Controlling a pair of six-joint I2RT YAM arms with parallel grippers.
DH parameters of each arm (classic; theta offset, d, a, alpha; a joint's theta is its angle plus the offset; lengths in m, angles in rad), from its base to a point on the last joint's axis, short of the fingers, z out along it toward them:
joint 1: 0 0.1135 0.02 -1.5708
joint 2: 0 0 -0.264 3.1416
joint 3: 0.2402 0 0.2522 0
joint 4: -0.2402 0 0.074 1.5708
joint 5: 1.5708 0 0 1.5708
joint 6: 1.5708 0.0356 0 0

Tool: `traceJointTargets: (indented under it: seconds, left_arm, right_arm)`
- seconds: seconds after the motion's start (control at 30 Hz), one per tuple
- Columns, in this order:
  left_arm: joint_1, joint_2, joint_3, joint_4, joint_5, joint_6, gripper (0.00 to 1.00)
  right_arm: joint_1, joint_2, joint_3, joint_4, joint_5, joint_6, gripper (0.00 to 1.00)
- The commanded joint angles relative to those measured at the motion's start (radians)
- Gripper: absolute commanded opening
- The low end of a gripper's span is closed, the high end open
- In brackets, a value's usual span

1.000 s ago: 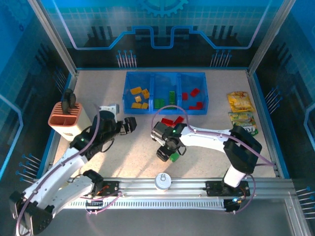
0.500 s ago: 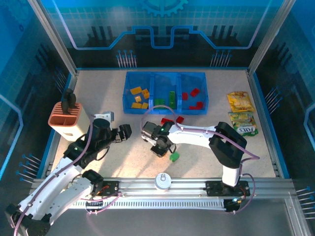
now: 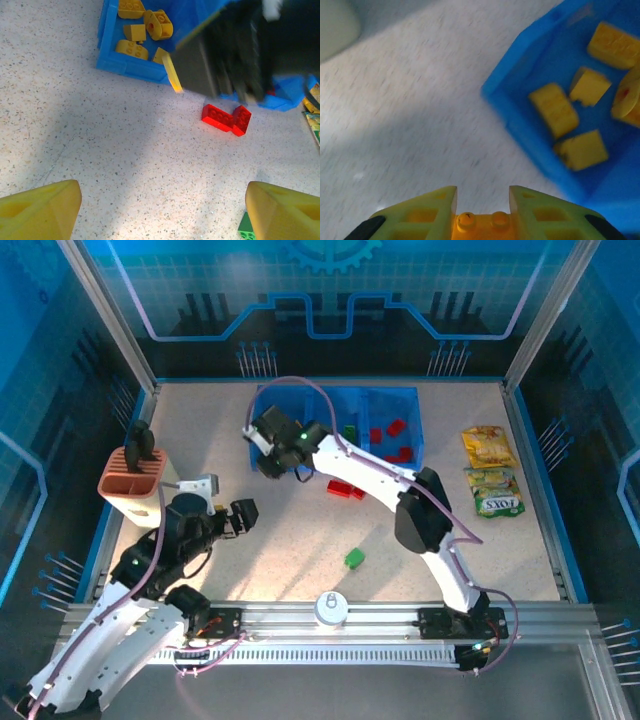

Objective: Sort the legos into containers by color
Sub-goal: Place the lego in the container.

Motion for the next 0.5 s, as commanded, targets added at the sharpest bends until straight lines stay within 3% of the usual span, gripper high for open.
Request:
traceJointTargets:
  seconds: [0.0, 0.23, 0.33, 0.43, 0.47]
  left_arm:
    - [-0.007, -0.015, -0.022, -0.045, 0.010, -0.037, 0.86]
    - [-0.011, -0.012, 0.001, -0.034, 0.043, -0.035, 0.85]
    - [-0.018, 0.011, 0.023, -0.028, 0.070, -0.010, 0.85]
    - [-0.066, 0.072, 0.041, -0.014, 0.062, 0.030, 0.83]
    - [-0.097, 0.099, 0.045, -0.004, 0.047, 0.044, 0.83]
  right_arm:
    - [-0.046, 0.136, 0.154, -0.039, 0.056, -0.027, 0.31]
    - [-0.085, 0.335, 0.391, -0.011, 0.192, -0.048, 0.35]
    - [-0.091, 0.338, 0.431, -0.012, 0.227, -0.046, 0.66]
    - [-0.087, 0.255, 0.398, 0.005, 0.201, -0.047, 0.87]
    - [-0.085, 0.212, 0.384, 0.001, 0.182, -0.040, 0.89]
